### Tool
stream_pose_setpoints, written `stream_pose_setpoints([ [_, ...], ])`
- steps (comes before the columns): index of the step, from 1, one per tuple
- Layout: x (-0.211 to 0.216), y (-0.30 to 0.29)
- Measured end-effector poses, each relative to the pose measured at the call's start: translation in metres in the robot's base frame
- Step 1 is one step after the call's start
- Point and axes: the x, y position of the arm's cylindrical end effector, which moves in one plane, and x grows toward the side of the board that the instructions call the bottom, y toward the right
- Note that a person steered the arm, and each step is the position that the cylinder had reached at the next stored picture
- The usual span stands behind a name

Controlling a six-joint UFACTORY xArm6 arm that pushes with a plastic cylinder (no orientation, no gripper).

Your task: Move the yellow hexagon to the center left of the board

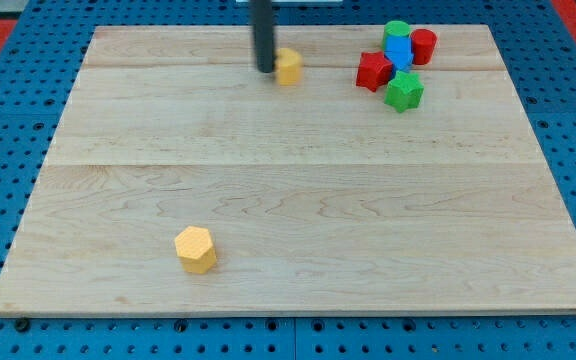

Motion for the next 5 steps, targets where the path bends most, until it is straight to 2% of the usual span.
stream_pose_setpoints([
  [1, 0.023, 0.046],
  [2, 0.114, -0.057],
  [3, 0.214, -0.001],
  [4, 0.328, -0.033],
  [5, 0.317, -0.084],
])
